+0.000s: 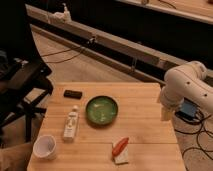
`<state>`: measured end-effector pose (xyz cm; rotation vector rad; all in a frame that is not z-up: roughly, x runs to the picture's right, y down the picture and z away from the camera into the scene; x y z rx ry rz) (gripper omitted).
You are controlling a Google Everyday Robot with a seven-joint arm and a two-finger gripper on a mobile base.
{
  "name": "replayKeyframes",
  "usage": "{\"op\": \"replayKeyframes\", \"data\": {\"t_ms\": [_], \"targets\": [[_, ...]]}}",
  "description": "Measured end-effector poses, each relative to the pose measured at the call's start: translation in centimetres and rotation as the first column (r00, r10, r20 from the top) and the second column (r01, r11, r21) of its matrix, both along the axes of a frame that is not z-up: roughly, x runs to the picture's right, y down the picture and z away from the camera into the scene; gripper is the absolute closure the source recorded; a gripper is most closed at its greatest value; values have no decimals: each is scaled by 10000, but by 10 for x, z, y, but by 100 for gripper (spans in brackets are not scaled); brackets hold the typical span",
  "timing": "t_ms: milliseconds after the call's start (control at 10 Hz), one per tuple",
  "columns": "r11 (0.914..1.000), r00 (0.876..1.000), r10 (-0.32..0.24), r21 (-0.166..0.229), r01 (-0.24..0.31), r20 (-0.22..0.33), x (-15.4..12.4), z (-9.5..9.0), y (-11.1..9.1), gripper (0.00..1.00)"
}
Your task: Push the ceramic bowl across the table
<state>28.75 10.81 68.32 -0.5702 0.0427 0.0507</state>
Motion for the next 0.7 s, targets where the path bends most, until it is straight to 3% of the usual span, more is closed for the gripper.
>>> {"op": "replayKeyframes", "data": {"t_ms": [400,600,700], "targets": [[10000,10000,-23,4,23,-9,0,0,0,96],[9998,9999,4,195,-6,100,-7,7,-5,100],[9986,9977,288,432,-315,614,-28,18,-10,100]]}}
